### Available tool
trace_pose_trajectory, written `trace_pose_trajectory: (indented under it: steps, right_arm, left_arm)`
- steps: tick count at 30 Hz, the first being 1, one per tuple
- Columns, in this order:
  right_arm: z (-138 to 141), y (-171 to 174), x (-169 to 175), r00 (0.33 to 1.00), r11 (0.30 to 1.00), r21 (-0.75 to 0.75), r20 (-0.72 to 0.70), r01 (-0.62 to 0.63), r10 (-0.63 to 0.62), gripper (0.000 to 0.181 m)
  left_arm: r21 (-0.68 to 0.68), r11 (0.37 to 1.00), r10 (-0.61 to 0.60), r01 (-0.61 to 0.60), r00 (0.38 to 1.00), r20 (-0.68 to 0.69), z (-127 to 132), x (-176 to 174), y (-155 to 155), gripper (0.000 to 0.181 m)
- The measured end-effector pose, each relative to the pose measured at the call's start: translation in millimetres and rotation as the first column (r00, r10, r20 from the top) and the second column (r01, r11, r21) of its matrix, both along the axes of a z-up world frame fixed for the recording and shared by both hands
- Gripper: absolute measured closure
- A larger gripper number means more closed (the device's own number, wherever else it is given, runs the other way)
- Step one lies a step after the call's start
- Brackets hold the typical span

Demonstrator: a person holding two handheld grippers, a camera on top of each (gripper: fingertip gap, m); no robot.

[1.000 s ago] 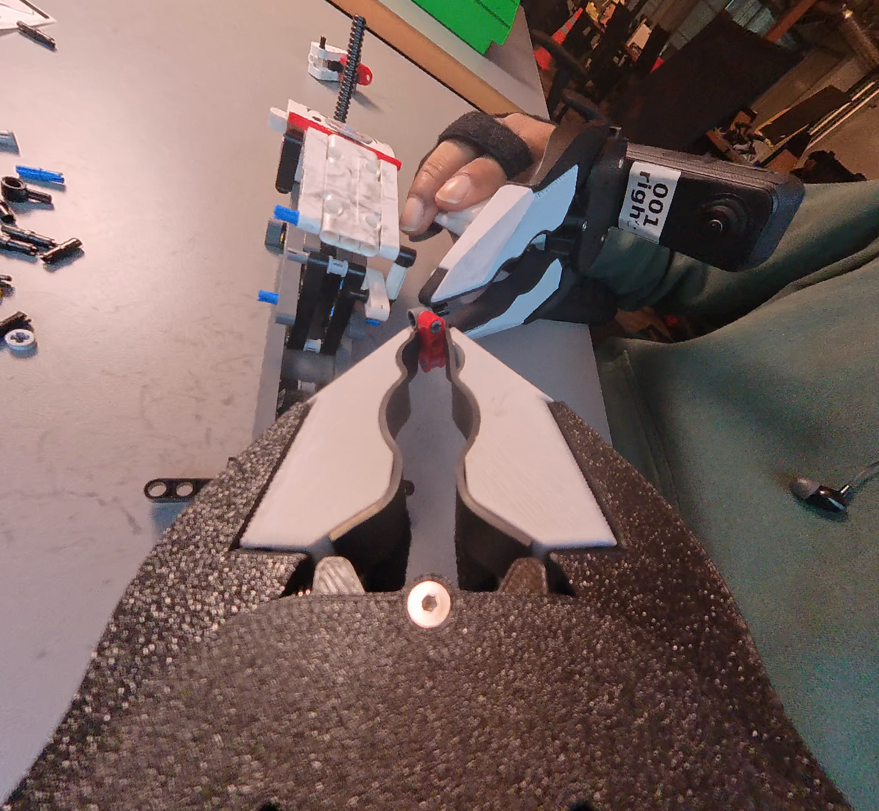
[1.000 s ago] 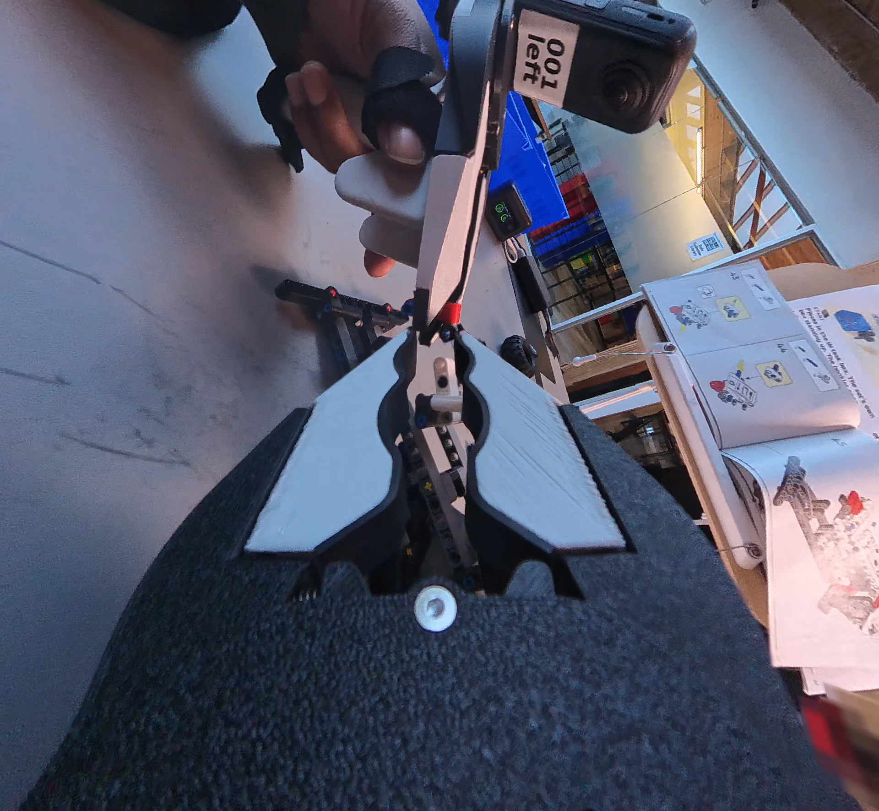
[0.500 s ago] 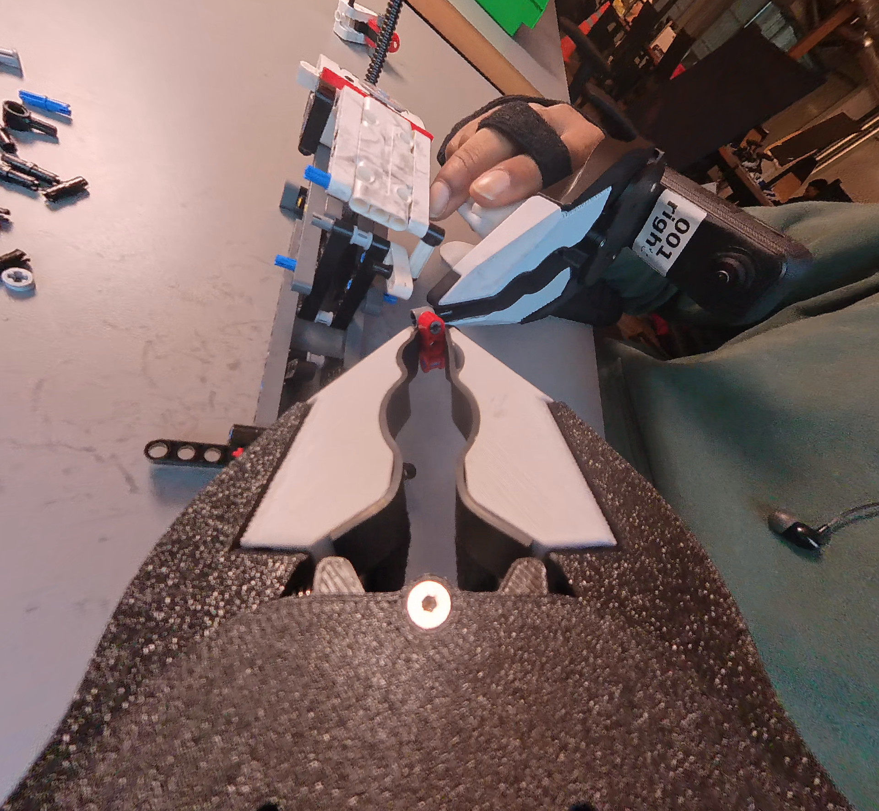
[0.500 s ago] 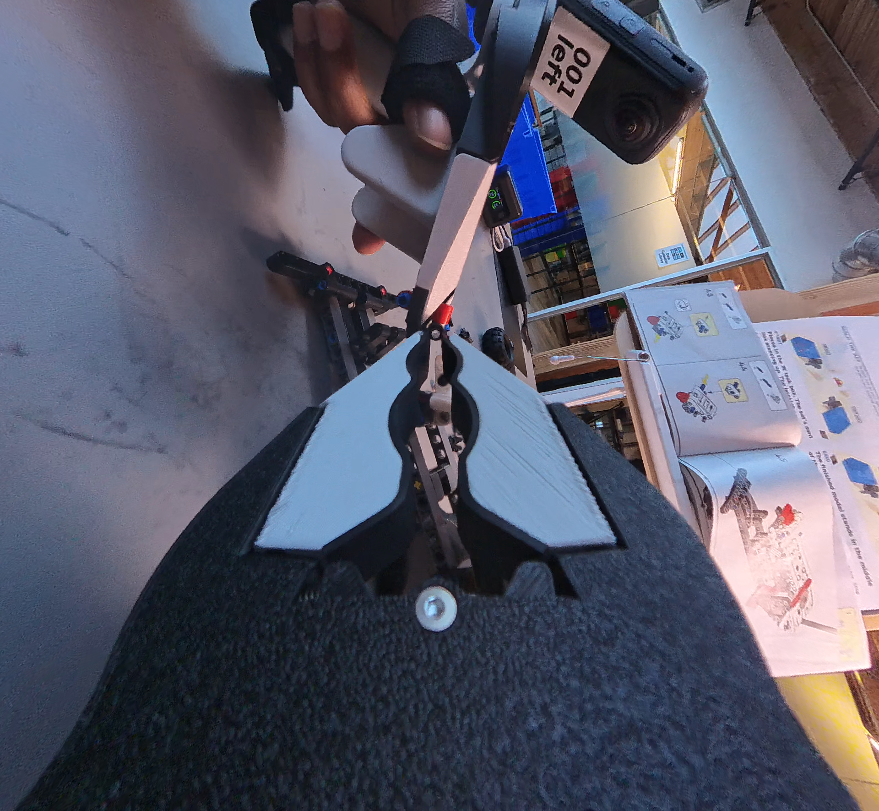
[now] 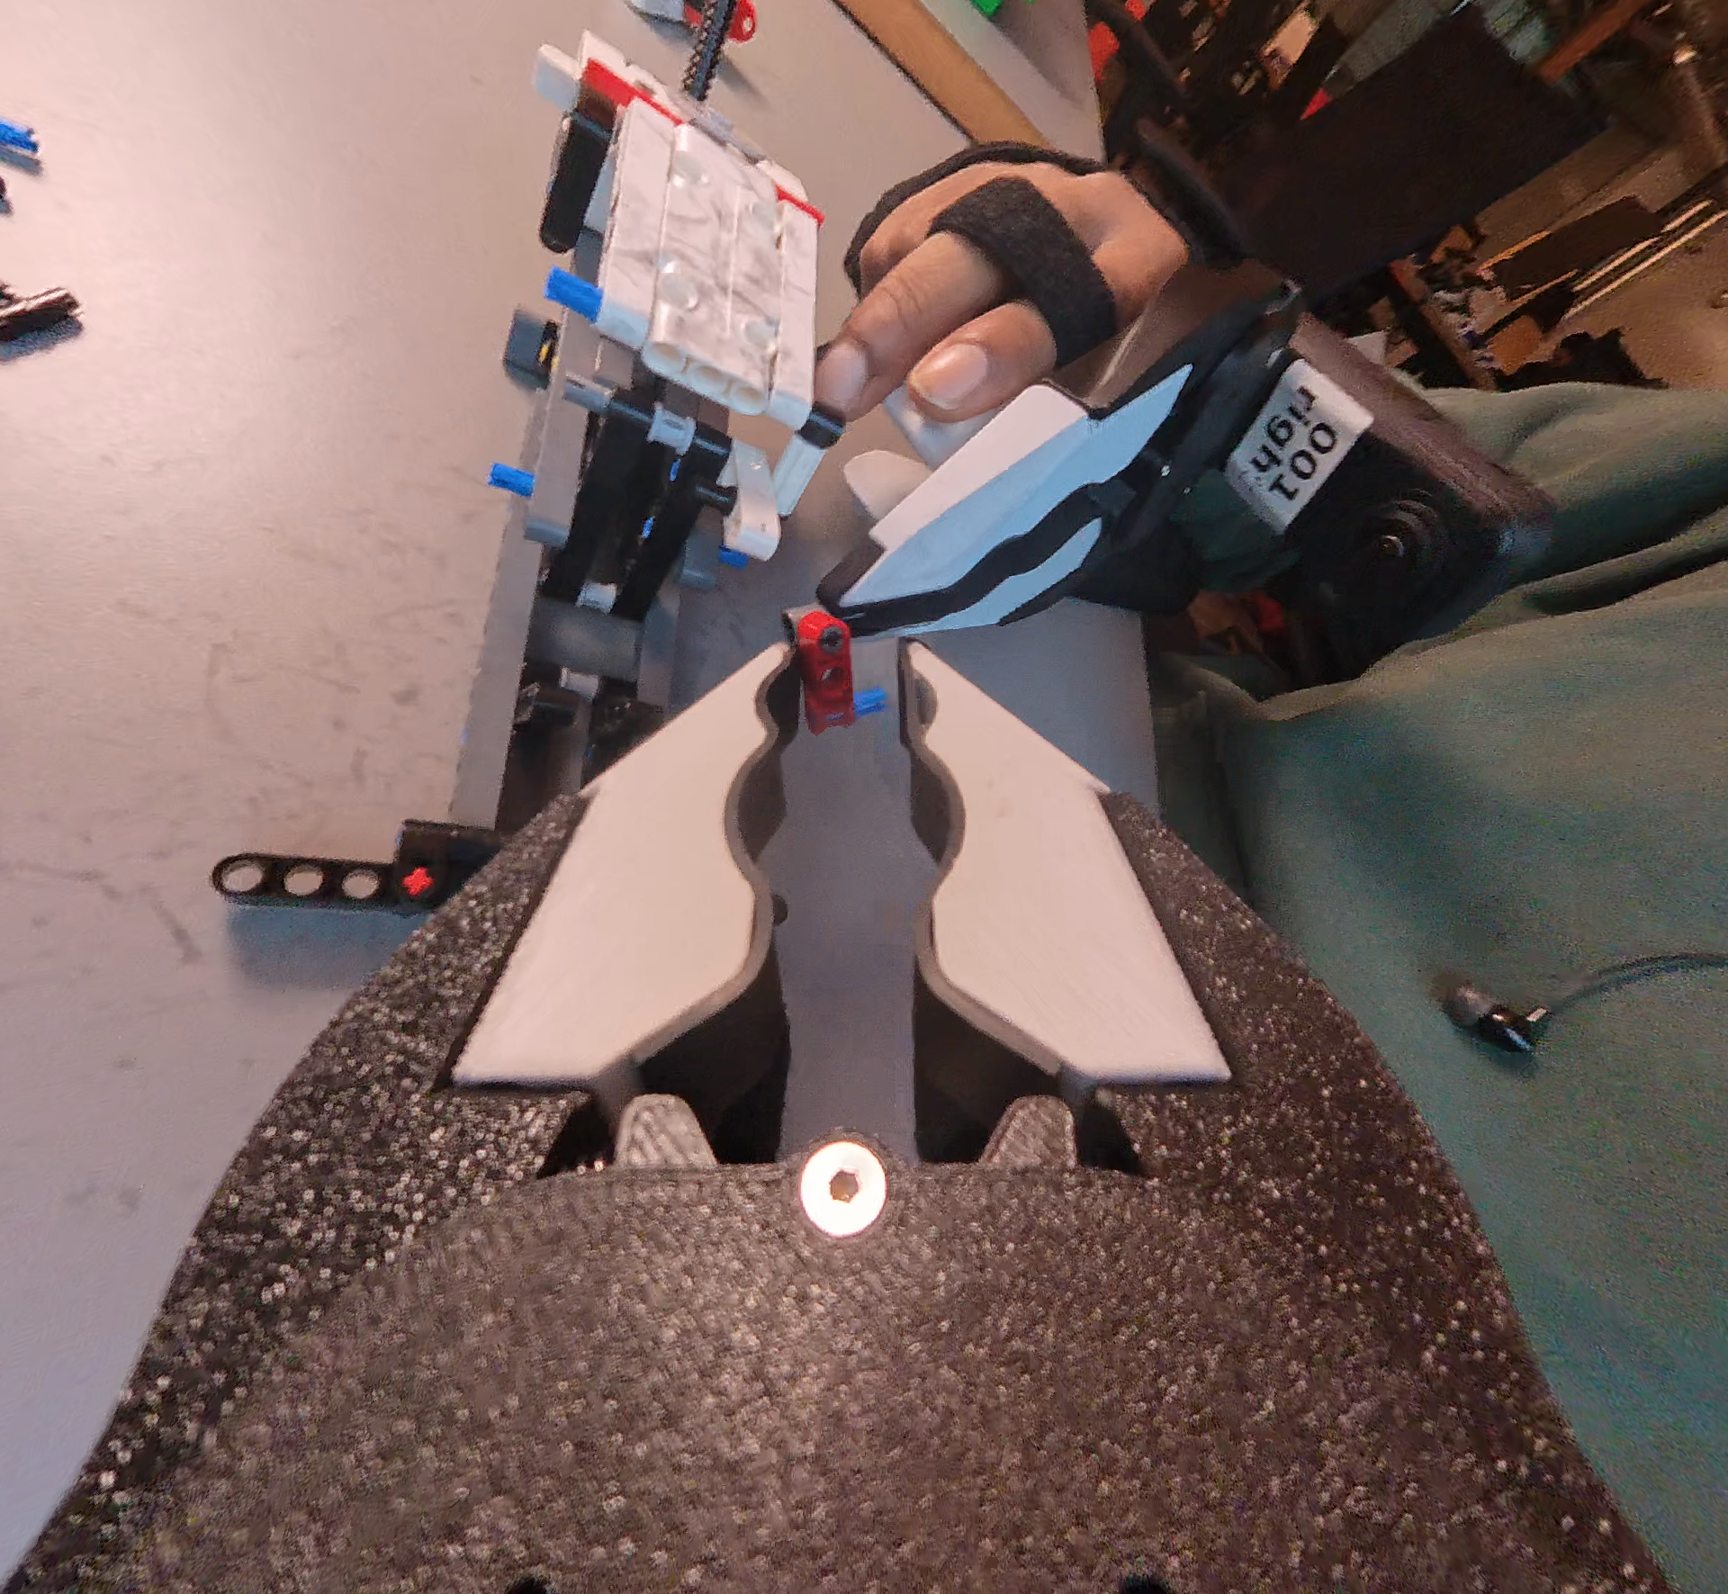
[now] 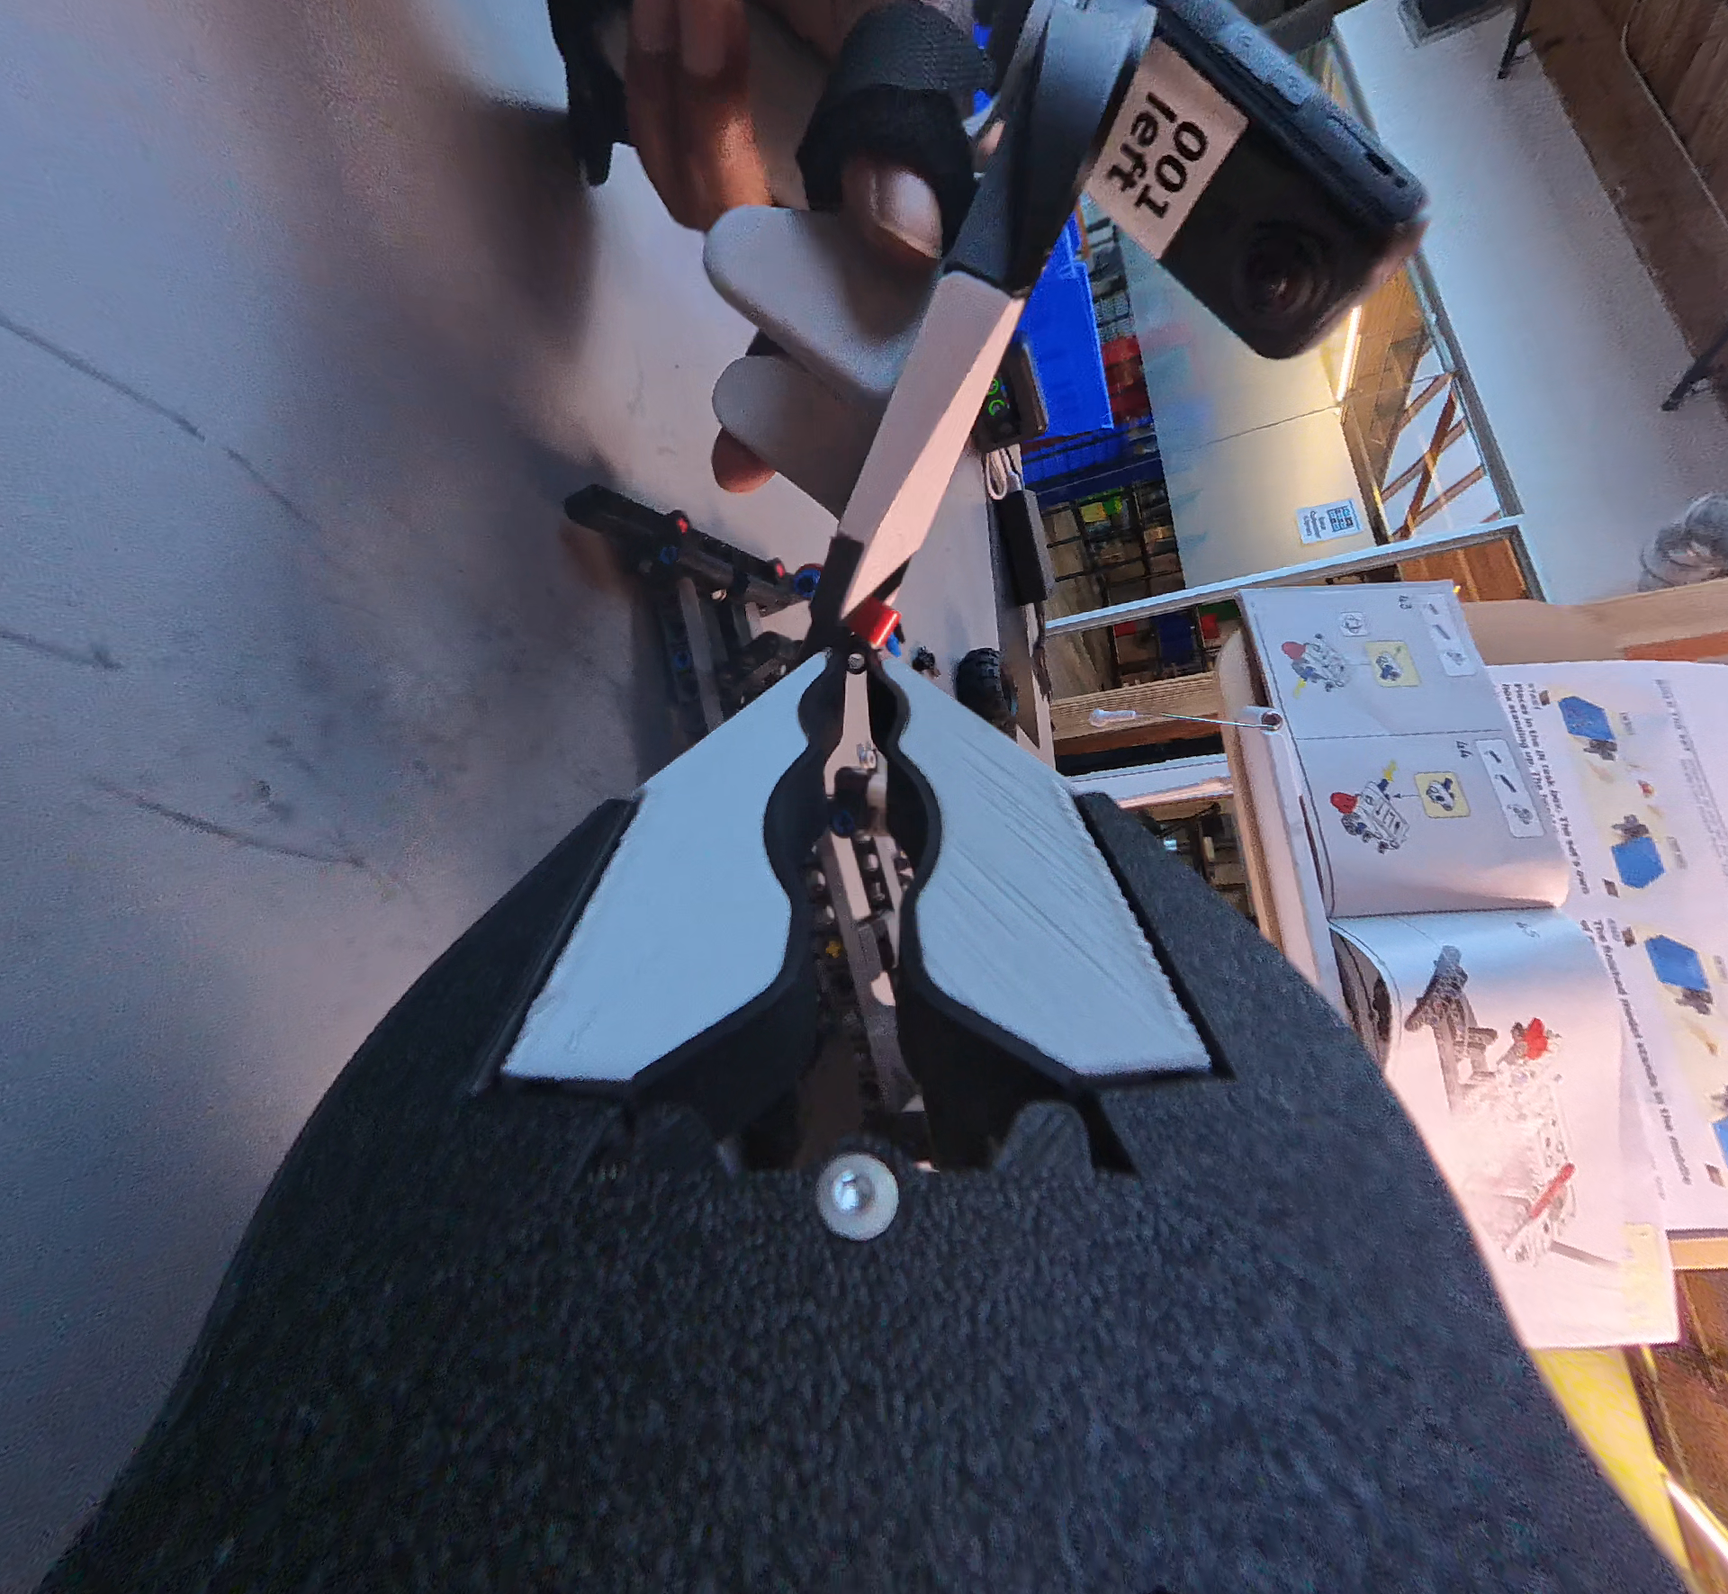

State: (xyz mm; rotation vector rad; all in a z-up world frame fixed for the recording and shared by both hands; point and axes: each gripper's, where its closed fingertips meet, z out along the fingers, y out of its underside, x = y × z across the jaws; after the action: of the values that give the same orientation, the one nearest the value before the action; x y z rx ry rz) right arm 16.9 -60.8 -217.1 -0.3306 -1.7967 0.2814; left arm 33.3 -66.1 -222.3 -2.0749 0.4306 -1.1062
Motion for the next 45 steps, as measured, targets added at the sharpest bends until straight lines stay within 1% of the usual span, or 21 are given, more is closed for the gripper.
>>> trace_pose_trajectory:
  steps: [2,8,10,13,17,20,22,27,29,33,36,40,45]
  right_arm:
    - [9,0,2,1.000,0.999,-0.036,-0.028,-0.006,0.005,0.178]
    - [23,-3,4,0.996,1.000,-0.021,-0.092,-0.021,0.019,0.178]
    - [25,-4,4,0.995,1.000,-0.016,-0.100,-0.022,0.020,0.179]
    - [25,-3,4,0.994,1.000,0.002,-0.106,-0.015,0.015,0.178]
    - [24,0,4,0.994,1.000,0.024,-0.108,0.002,0.001,0.178]
    - [20,3,3,0.995,0.999,0.041,-0.100,0.013,-0.009,0.179]
    - [18,4,2,0.995,0.998,0.054,-0.095,0.021,-0.016,0.178]
    - [11,-3,0,0.997,0.995,0.101,-0.083,0.017,-0.009,0.178]
    - [8,-1,-1,0.997,0.989,0.141,-0.070,0.039,-0.029,0.179]
    - [17,-1,-3,0.995,0.997,0.052,-0.085,0.049,-0.045,0.178]
    - [15,-2,-2,0.995,0.998,0.057,-0.096,0.040,-0.034,0.177]
    - [15,-1,-2,0.996,0.999,0.003,-0.086,0.032,-0.032,0.176]
    - [14,0,-2,0.996,0.999,-0.003,-0.077,0.034,-0.034,0.174]
  left_arm:
    - [0.019,1.000,-0.018,0.017,0.997,0.079,11,2,-1,0.156]
    - [0.023,0.998,-0.056,0.052,0.965,0.255,29,4,-4,0.159]
    - [0.020,0.998,-0.056,0.053,0.957,0.284,31,3,-4,0.161]
    - [0.020,0.999,-0.029,0.025,0.964,0.263,29,2,-1,0.167]
    - [0.039,0.999,0.008,-0.017,0.974,0.228,28,-2,3,0.168]
    - [0.052,0.998,0.032,-0.042,0.984,0.174,24,-4,6,0.168]
    - [0.055,0.997,0.048,-0.057,0.988,0.149,22,-5,7,0.171]
    - [0.033,0.997,0.060,-0.064,0.993,0.100,15,-6,7,0.172]
    - [0.024,0.997,0.069,-0.072,0.994,0.082,11,-7,8,0.172]
    - [0.026,0.997,0.062,-0.066,0.989,0.136,19,-9,7,0.171]
    - [0.033,0.997,0.062,-0.067,0.990,0.126,19,-8,7,0.171]
    - [0.035,0.997,0.063,-0.068,0.990,0.125,18,-8,7,0.172]
    - [0.031,0.997,0.068,-0.073,0.990,0.123,18,-8,8,0.172]
